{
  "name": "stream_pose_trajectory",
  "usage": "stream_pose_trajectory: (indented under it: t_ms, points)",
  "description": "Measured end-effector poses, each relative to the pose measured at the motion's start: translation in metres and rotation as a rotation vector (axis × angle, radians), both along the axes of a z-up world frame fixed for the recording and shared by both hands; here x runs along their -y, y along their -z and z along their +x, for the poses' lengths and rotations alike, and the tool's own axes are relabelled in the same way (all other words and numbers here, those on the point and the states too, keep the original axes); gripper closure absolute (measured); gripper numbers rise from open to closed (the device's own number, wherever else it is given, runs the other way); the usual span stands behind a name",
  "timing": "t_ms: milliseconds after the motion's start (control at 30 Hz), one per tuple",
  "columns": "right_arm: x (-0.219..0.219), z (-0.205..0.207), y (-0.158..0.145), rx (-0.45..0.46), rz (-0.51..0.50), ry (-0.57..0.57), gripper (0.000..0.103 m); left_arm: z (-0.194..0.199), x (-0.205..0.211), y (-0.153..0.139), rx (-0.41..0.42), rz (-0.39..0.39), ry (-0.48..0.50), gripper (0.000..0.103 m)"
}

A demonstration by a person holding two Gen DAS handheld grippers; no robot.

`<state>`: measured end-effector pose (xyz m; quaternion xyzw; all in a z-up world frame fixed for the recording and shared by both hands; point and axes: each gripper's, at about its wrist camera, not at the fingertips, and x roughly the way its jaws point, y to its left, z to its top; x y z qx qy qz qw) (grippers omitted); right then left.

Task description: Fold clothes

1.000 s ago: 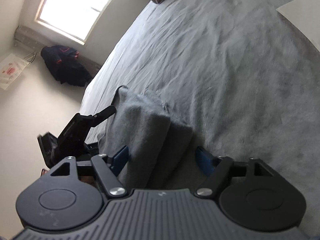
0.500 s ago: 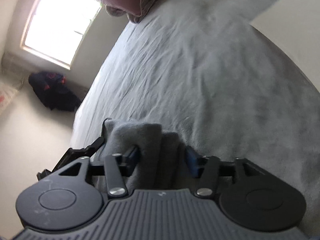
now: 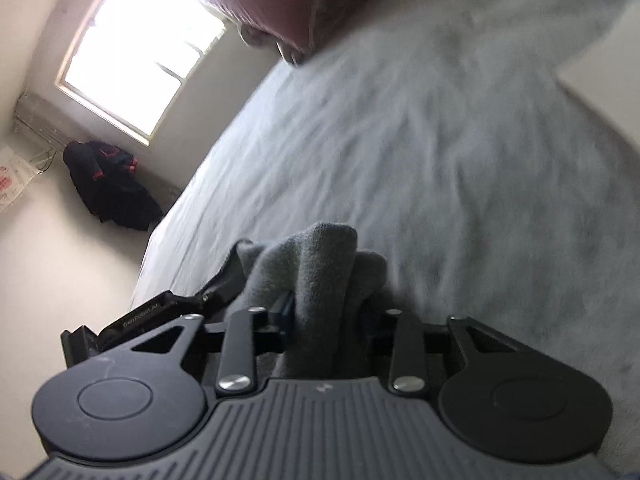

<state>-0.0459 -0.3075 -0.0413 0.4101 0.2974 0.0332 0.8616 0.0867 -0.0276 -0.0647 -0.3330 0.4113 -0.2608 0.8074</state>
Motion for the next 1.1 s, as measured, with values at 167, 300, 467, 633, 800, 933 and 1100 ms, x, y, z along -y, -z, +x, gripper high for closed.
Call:
stream_pose_trajectory:
  t_ms: [167, 300, 467, 633, 800, 933, 1100]
  points:
    - [0.039, 0.022, -0.017, 0.040, -0.003, 0.041, 0.071, 0.014, 0.032, -0.022, 0.058, 0.006, -0.005, 0.071]
    - [0.069, 0.040, -0.031, 0.072, -0.006, 0.074, 0.071, 0.036, 0.069, -0.030, 0.063, -0.013, 0.006, 0.071]
    - [0.114, 0.070, -0.047, 0.109, -0.041, 0.108, 0.072, 0.077, 0.129, -0.036, 0.058, -0.051, 0.015, 0.071]
    - [0.160, 0.109, -0.050, 0.133, -0.105, 0.139, 0.072, 0.120, 0.191, -0.044, 0.081, -0.047, 0.029, 0.071]
    - [0.205, 0.144, -0.031, 0.123, -0.125, 0.152, 0.072, 0.159, 0.241, -0.039, 0.120, -0.012, 0.054, 0.070]
    - [0.230, 0.166, 0.000, 0.090, -0.124, 0.182, 0.071, 0.182, 0.267, -0.013, 0.148, 0.094, 0.039, 0.066]
    - [0.238, 0.166, 0.039, 0.101, -0.182, 0.248, 0.039, 0.195, 0.269, 0.007, 0.207, 0.154, 0.028, 0.046]
